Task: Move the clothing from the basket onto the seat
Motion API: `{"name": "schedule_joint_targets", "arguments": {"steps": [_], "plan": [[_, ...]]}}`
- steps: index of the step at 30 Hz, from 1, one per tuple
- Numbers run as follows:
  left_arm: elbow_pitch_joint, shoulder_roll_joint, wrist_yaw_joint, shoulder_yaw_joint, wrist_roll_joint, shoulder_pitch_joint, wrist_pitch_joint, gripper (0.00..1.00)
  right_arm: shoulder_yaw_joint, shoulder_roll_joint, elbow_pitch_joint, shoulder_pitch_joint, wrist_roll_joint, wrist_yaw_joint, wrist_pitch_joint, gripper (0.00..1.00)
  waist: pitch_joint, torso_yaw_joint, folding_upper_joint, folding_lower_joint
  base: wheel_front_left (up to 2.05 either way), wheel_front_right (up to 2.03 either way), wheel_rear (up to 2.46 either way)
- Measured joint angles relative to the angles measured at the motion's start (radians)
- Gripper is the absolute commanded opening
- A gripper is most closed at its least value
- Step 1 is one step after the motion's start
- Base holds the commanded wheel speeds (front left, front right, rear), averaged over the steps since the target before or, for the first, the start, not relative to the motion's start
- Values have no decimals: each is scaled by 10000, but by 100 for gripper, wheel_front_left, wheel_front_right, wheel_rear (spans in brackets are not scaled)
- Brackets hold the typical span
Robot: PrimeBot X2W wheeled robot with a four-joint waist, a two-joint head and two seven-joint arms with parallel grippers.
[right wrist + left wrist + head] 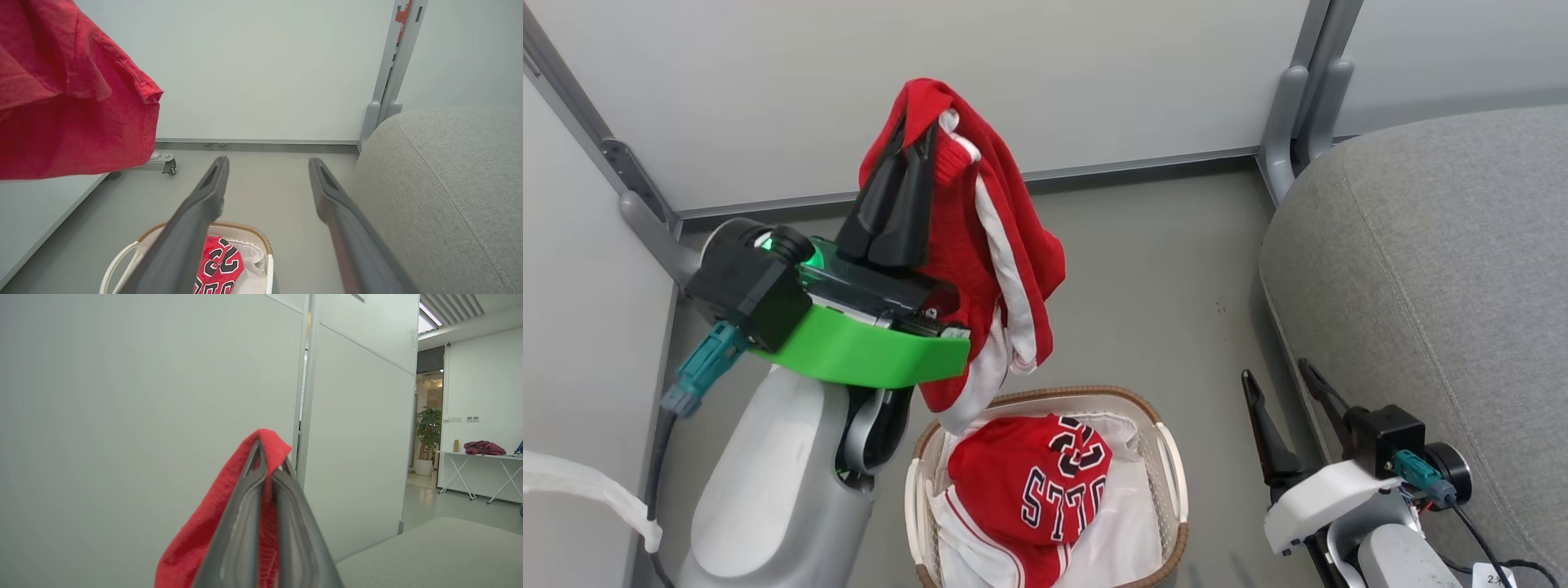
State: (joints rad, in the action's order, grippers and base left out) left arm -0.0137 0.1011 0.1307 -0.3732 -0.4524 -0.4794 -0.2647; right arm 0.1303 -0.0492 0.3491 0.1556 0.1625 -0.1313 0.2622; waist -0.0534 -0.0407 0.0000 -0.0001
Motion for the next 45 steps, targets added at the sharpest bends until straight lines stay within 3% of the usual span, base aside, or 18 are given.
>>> {"name": "schedule_joint_targets", "arguments": {"steps": [9,16,24,40,42,43,44,45], "plan": [[119,-105,0,38,-58,-221,0,0,424,-12,-393,33,541,2,0,100,-16,-67,0,0,0,0,0],[128,-142,0,-109,-54,-216,0,0,2522,15,-1430,1217,1645,0,12,100,-162,-53,0,0,0,0,0],[144,-215,0,-385,-29,-222,0,0,5010,13,-1461,3412,1992,0,10,100,-352,146,0,1,0,0,0],[330,-422,0,-1373,-395,-233,0,0,5641,-6,61,4387,2696,2,12,100,-312,671,0,1,0,0,0],[339,-445,0,-1434,-412,-233,0,0,5764,-6,311,4460,2836,2,10,48,-310,719,0,1,0,0,0],[343,-449,0,-1453,-424,-233,0,0,5772,4,372,4525,2907,0,12,32,-315,740,0,1,0,0,0],[345,-451,0,-1465,-470,-234,0,0,5762,4,408,4570,2997,0,10,25,-323,758,0,1,0,0,0],[339,-453,0,-1475,-525,-233,0,0,5751,2,428,4581,3083,0,10,0,-331,773,0,1,0,0,0]]}}
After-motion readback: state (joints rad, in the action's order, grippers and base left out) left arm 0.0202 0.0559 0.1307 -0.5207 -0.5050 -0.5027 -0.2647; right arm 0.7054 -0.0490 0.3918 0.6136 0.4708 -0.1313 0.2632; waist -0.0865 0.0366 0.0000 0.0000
